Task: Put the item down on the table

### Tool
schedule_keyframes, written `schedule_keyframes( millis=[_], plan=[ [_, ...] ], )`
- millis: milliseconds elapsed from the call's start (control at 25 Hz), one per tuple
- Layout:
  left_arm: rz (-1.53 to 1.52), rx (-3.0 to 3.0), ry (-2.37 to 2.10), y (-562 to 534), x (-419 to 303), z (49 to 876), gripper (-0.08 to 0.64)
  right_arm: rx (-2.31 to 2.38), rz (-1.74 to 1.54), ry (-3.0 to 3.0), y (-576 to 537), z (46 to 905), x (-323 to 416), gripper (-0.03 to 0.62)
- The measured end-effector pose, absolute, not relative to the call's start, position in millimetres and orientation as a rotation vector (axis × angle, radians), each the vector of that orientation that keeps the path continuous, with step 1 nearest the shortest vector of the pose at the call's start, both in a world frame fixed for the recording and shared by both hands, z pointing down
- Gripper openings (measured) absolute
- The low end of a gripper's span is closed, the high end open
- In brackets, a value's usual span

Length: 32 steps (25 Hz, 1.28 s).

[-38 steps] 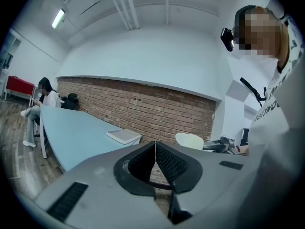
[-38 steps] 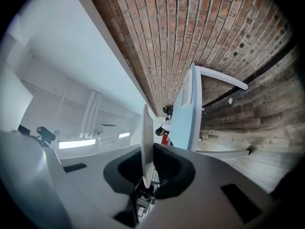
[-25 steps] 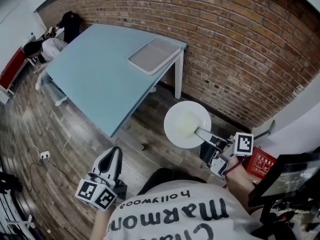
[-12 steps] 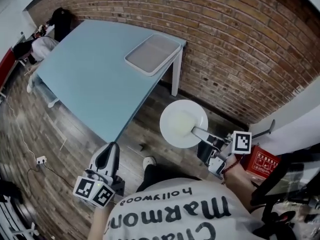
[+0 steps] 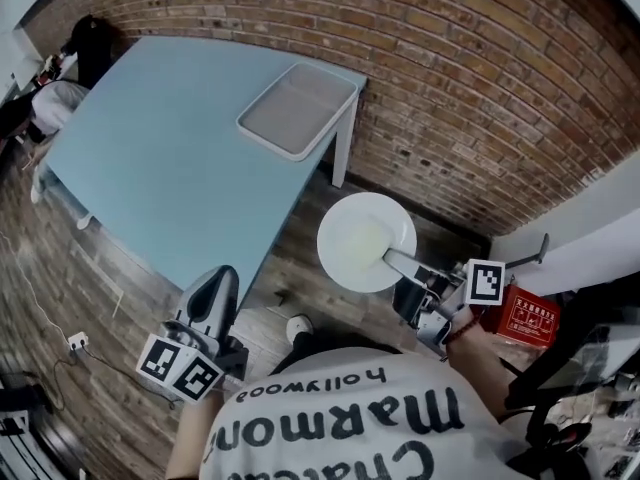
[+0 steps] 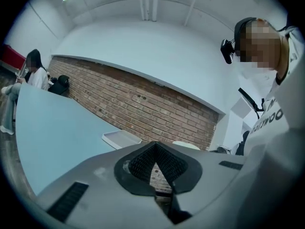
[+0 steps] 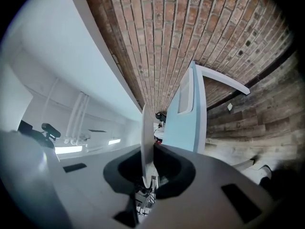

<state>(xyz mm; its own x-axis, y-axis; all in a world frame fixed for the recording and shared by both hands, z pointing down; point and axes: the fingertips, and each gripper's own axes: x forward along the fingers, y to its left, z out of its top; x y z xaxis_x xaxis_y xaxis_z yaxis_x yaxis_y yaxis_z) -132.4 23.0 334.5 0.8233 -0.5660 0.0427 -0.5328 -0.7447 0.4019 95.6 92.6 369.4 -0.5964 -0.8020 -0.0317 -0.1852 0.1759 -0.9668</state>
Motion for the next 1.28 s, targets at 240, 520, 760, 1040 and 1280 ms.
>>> schedule_keyframes(
  millis=[240,520,760,1040,1280],
  plan=[
    [-0.133,2.628,-0.788,-21.0,-145.4,325.0,0.006,-0.945,-1.424,1.883,55.8,365.4,80.6,0.029],
    [-0.12,2.646,-0.706,-56.7,-158.0,327.7,0.006,-0.959,-1.413,1.856,16.6,362.7,62.2,0.029],
    [-0.007,2.773,-0.718,-77.2,-170.2,329.4,0.006,-0.98,-1.428,1.852,-6.9,365.3,44.5,0.029],
    [0.026,2.788,-0.767,-90.0,-173.8,341.7,0.006,-0.985,-1.457,1.848,-19.9,369.9,35.7,0.029],
    [0.041,2.738,-0.788,-92.1,-177.9,352.9,0.006,-0.984,-1.479,1.835,-28.1,374.8,44.4,0.029]
  ],
)
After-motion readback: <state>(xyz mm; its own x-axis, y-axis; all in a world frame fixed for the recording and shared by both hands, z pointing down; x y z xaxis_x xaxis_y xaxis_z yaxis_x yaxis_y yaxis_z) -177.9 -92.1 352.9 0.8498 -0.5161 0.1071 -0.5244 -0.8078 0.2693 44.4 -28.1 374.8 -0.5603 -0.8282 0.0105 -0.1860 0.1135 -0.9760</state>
